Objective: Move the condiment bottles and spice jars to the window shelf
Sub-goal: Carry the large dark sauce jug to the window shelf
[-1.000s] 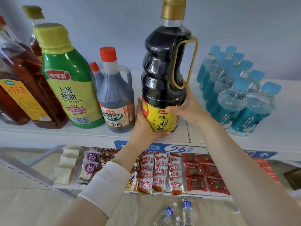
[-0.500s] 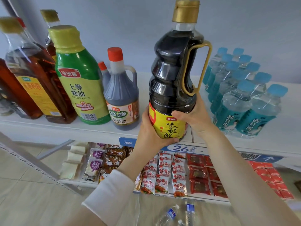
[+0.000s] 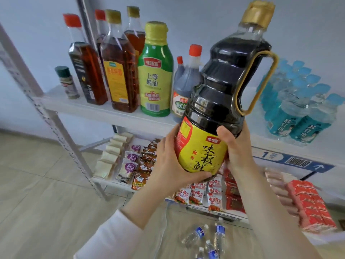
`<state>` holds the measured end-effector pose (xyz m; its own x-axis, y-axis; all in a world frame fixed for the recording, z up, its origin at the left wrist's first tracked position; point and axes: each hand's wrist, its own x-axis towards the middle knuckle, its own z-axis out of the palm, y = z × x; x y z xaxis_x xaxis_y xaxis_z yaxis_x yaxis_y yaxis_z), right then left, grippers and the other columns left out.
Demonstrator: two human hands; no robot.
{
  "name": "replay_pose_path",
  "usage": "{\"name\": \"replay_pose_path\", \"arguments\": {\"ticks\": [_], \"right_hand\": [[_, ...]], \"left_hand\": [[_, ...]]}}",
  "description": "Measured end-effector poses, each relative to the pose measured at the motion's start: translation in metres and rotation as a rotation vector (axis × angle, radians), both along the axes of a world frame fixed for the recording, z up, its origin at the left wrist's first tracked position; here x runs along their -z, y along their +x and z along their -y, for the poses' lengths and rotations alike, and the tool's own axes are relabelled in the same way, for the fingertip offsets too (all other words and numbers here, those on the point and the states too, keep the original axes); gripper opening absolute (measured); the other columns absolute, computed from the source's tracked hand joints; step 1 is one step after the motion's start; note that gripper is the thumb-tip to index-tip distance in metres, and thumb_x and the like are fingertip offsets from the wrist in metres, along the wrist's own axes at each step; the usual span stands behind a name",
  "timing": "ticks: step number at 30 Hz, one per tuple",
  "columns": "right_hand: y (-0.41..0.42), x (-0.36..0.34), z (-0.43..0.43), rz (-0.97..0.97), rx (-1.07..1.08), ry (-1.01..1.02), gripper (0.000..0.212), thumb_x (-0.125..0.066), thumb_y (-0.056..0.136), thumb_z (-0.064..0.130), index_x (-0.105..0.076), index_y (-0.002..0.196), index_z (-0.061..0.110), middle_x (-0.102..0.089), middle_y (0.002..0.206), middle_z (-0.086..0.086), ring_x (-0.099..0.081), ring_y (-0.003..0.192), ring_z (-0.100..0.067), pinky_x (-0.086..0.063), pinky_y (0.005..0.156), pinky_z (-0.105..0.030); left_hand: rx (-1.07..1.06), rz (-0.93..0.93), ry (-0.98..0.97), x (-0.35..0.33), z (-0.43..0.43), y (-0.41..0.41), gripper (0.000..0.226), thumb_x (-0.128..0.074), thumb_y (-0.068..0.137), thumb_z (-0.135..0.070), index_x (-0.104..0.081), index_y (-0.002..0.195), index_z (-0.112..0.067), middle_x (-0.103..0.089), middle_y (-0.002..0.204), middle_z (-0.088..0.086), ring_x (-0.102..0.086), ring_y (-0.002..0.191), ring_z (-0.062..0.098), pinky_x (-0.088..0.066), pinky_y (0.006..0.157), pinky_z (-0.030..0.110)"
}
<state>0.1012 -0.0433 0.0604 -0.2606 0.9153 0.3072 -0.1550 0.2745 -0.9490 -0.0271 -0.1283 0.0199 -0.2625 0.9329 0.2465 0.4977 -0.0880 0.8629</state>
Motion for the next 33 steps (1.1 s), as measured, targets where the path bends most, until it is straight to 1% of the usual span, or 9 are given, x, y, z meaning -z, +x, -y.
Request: {"name": "replay_pose_path", "arguments": {"ticks": [4, 8, 10, 12, 15, 20, 26, 30, 33], "right_hand": [[-0.065, -0.005, 0.060, -0.019, -0.085, -0.048, 0.099, -0.078, 0.039, 0.069, -0.053, 0.118, 0.014, -0.066, 0.111, -0.005, -0.064, 0.103, -0.024, -0.054, 0.083, -0.039], [-0.146, -0.004, 0.127, -0.047, -0.235, -0.123, 0.088, -0.081, 0.038, 0.065, -0.058, 0.108, 0.018, -0.071, 0.100, -0.001, -0.067, 0.094, -0.022, -0.056, 0.075, -0.037], [-0.189, 0.000, 0.162, -0.033, -0.321, -0.155, 0.094, -0.081, 0.040, 0.064, -0.056, 0.114, 0.012, -0.068, 0.107, -0.009, -0.066, 0.097, -0.028, -0.056, 0.077, -0.041], [-0.232, 0.007, 0.194, 0.005, -0.398, -0.176, 0.098, -0.081, 0.039, 0.064, -0.055, 0.116, 0.009, -0.067, 0.109, -0.014, -0.066, 0.097, -0.030, -0.055, 0.078, -0.042], [-0.296, 0.015, 0.235, 0.081, -0.525, -0.215, 0.102, -0.082, 0.035, 0.064, -0.055, 0.117, 0.009, -0.067, 0.110, -0.015, -0.066, 0.097, -0.031, -0.055, 0.081, -0.046], [-0.402, 0.026, 0.287, 0.177, -0.743, -0.248, 0.062, -0.075, 0.049, 0.045, -0.062, 0.103, 0.018, -0.069, 0.103, -0.013, -0.067, 0.093, -0.030, -0.054, 0.084, -0.048], [-0.533, 0.043, 0.319, 0.264, -0.934, -0.275, 0.073, -0.072, 0.049, 0.048, -0.057, 0.112, 0.014, -0.070, 0.100, -0.010, -0.069, 0.087, -0.026, -0.055, 0.075, -0.040], [-0.629, 0.049, 0.323, 0.302, -1.046, -0.277, 0.079, -0.073, 0.050, 0.052, -0.053, 0.118, 0.016, -0.070, 0.105, -0.010, -0.069, 0.091, -0.026, -0.055, 0.080, -0.045], [-0.702, 0.049, 0.327, 0.276, -1.146, -0.259, 0.062, -0.072, 0.056, 0.049, -0.057, 0.111, 0.024, -0.073, 0.097, -0.003, -0.070, 0.088, -0.023, -0.055, 0.072, -0.039]], "left_hand": [[-0.053, 0.008, 0.010, -0.004, 0.072, -0.064, 0.113, -0.075, 0.039, -0.066, -0.004, 0.127, -0.058, -0.027, 0.126, -0.016, -0.027, 0.124, 0.003, -0.032, 0.102, 0.029], [-0.022, 0.123, -0.031, 0.000, 0.151, -0.147, 0.125, -0.074, 0.039, -0.074, -0.007, 0.140, -0.045, -0.033, 0.141, -0.010, -0.038, 0.131, 0.012, -0.040, 0.104, 0.045], [-0.008, 0.213, -0.074, 0.000, 0.192, -0.185, 0.128, -0.079, 0.042, -0.065, -0.005, 0.142, -0.038, -0.039, 0.138, -0.012, -0.045, 0.125, 0.004, -0.044, 0.102, 0.039], [-0.033, 0.300, -0.084, 0.003, 0.232, -0.218, 0.121, -0.084, 0.051, -0.042, -0.008, 0.144, -0.027, -0.046, 0.128, -0.017, -0.053, 0.112, -0.007, -0.050, 0.092, 0.024], [-0.167, 0.404, -0.041, 0.015, 0.286, -0.259, 0.113, -0.083, 0.053, -0.019, -0.015, 0.143, -0.015, -0.050, 0.123, -0.011, -0.056, 0.106, -0.008, -0.049, 0.078, 0.011], [-0.399, 0.520, 0.026, 0.036, 0.355, -0.322, 0.117, -0.087, 0.045, -0.035, -0.020, 0.140, -0.017, -0.053, 0.124, -0.003, -0.058, 0.108, 0.001, -0.051, 0.079, 0.015], [-0.561, 0.581, 0.068, 0.056, 0.394, -0.425, 0.114, -0.086, 0.051, -0.033, -0.018, 0.142, -0.018, -0.054, 0.126, 0.000, -0.059, 0.110, 0.006, -0.052, 0.085, 0.022], [-0.652, 0.595, 0.080, 0.061, 0.399, -0.509, 0.112, -0.082, 0.050, -0.032, -0.019, 0.142, -0.018, -0.054, 0.127, 0.001, -0.059, 0.110, 0.006, -0.051, 0.082, 0.018], [-0.725, 0.613, 0.099, 0.057, 0.405, -0.570, 0.112, -0.081, 0.049, -0.031, -0.020, 0.141, -0.018, -0.054, 0.127, 0.002, -0.059, 0.109, 0.007, -0.052, 0.082, 0.019]]}}
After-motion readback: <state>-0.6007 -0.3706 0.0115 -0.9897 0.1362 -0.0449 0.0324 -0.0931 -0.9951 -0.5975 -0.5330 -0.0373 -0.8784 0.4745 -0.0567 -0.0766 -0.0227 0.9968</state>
